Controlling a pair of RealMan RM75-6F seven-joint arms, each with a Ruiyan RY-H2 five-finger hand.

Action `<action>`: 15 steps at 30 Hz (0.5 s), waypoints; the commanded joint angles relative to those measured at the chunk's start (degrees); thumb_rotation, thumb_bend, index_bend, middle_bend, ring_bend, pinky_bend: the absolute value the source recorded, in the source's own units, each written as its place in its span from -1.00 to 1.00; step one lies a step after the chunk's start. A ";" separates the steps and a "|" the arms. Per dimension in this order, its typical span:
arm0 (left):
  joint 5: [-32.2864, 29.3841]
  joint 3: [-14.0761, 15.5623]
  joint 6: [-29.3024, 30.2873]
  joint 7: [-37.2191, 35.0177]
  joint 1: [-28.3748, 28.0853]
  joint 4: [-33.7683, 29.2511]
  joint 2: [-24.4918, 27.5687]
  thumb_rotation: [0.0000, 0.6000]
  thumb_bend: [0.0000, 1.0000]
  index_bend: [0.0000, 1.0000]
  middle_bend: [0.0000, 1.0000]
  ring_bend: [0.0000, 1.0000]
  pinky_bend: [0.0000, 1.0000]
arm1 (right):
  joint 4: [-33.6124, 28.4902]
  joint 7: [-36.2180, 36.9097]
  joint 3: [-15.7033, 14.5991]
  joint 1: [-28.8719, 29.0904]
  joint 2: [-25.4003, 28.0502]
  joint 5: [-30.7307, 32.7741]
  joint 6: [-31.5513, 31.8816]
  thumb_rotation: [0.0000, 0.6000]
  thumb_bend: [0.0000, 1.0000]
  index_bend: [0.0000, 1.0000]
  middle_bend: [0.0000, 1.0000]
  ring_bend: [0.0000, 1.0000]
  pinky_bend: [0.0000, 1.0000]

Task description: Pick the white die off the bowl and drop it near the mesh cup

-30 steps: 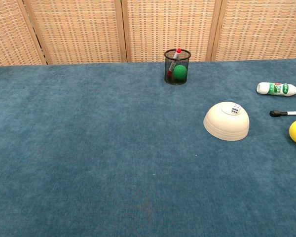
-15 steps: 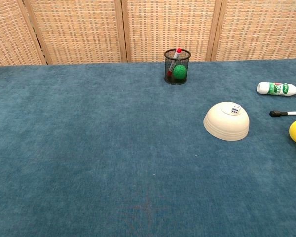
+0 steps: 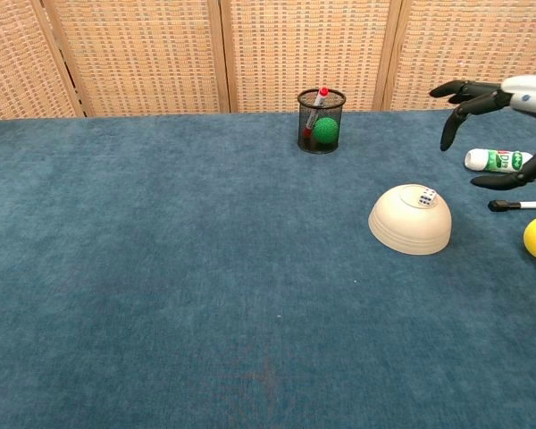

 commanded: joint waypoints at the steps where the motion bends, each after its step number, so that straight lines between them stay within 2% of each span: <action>1: -0.33 -0.07 -0.58 -0.06 -0.28 0.14 0.02 1.00 -1.00 -1.00 -1.00 -1.00 -1.00 | 4.80 -1.49 0.24 2.04 -4.05 1.20 -3.09 1.00 -0.33 -0.26 -1.00 -1.00 -1.00; 15: -2.09 -0.28 -2.43 1.92 -1.25 0.00 -0.58 1.00 -1.00 -1.00 -1.00 -1.00 -1.00 | 16.21 -3.69 -0.72 4.30 -11.41 -0.14 -2.33 1.00 -0.33 -0.19 -0.98 -1.00 -0.98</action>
